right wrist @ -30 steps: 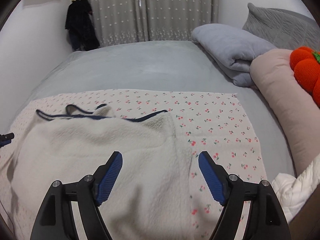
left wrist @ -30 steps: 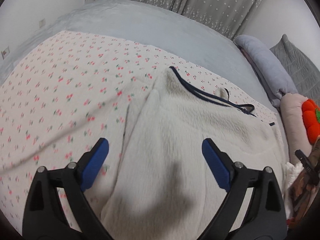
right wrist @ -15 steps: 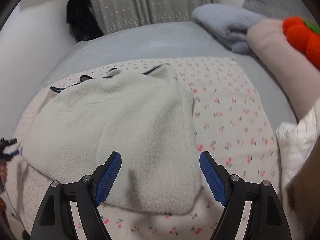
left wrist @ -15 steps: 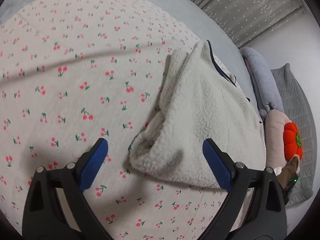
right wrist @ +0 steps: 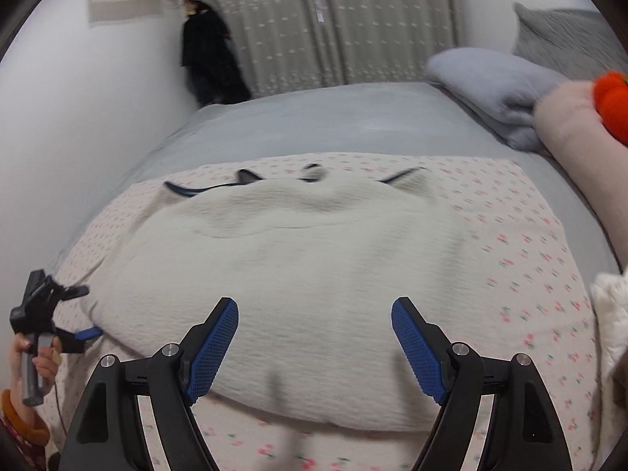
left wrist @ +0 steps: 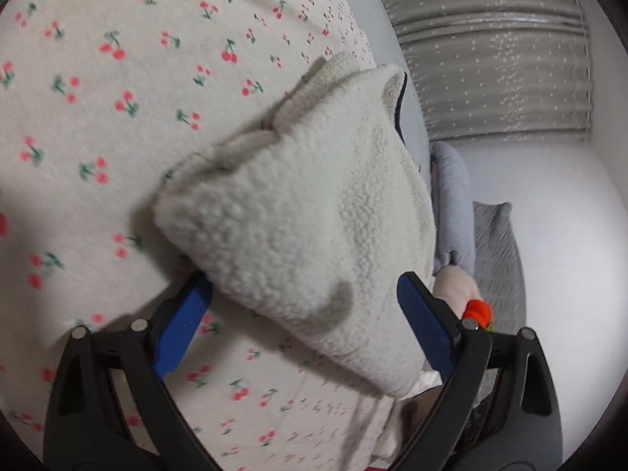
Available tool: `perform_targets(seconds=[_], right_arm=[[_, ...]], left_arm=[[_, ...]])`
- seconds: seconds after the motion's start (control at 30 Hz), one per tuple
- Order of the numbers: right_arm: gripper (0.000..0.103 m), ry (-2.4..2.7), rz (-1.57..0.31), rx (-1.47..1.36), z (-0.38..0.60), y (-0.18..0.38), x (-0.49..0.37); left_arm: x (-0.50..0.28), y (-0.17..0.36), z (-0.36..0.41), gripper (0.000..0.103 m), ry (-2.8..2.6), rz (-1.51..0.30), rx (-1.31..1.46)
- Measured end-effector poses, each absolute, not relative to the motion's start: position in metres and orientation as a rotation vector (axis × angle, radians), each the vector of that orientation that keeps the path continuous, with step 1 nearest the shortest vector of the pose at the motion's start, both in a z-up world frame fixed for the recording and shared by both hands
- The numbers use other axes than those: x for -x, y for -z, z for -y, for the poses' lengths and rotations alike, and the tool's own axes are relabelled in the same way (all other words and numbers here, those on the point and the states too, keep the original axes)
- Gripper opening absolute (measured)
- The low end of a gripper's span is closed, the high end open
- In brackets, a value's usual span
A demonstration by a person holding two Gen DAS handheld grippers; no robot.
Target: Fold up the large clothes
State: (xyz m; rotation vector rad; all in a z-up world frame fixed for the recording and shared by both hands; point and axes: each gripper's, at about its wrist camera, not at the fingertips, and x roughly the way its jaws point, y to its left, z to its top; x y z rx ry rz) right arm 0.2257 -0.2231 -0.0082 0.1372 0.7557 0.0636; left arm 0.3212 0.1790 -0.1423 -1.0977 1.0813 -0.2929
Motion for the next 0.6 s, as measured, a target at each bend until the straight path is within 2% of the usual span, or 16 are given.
perform_targets(seconds=[0.27,0.47,0.6], right_arm=[[0.082,-0.125,-0.788,-0.050,0.164,0.019,-0.253],[0.082,-0.122,-0.808,-0.079,0.151,0.031,-0.261],[0.082,-0.111,-0.812,-0.075,0.145,0.035,-0.266]], left_arm=[[-0.345,0.146,-0.171,0.094,0.238,-0.996,1.143],[-0.347,0.147,-0.173,0.072,0.179,-0.940,1.092],[-0.346,0.150,-0.176,0.064,0.135,-0.892,1.081]])
